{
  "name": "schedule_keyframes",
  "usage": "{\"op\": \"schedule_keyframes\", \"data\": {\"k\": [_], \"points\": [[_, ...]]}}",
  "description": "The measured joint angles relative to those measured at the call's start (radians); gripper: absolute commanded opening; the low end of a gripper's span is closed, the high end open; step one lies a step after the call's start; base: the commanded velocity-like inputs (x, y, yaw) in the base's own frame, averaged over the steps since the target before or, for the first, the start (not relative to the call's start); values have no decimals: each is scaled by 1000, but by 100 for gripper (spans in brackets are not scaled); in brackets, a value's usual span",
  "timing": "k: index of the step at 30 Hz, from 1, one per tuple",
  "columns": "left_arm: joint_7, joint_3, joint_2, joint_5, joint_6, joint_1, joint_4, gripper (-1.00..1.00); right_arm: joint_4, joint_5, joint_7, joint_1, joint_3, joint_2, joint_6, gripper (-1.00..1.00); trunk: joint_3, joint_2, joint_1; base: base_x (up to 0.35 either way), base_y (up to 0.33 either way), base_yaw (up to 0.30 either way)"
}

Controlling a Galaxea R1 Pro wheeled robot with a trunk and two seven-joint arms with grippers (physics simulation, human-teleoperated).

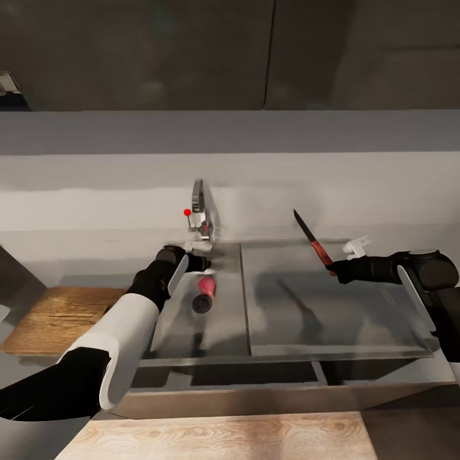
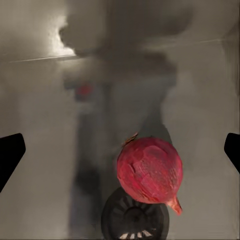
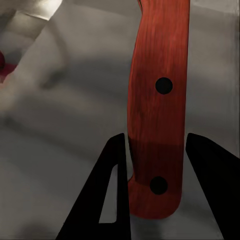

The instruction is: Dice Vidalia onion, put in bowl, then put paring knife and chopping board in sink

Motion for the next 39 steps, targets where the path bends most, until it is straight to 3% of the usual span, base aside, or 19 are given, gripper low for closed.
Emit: {"op": "schedule_keyframes", "data": {"k": [12, 20, 29, 35, 39], "points": [[-3, 1, 0, 0, -1, 0, -1, 100, 0, 1, 0, 0, 0, 0, 0, -100, 0, 0, 0, 20, -23, 0], [-2, 1, 0, 1, -65, 0, 1, 100, 0, 1, 0, 0, 0, 0, 0, -100, -3, 0, 0, 0, 0, 0], [1, 2, 0, 1, -67, 0, 9, 100, 0, 1, 2, 0, 1, -3, 1, -100, -3, 0, 0, 0, 0, 0], [3, 4, 0, 2, -67, 0, 78, 100, 0, 3, 6, 0, 0, -42, 2, -100, -3, 0, 0, 0, 0, 0], [3, 7, 0, 1, -68, 0, 109, 100, 0, 2, 6, 0, -1, -53, 2, -100, -3, 0, 0, 0, 0, 0]]}}
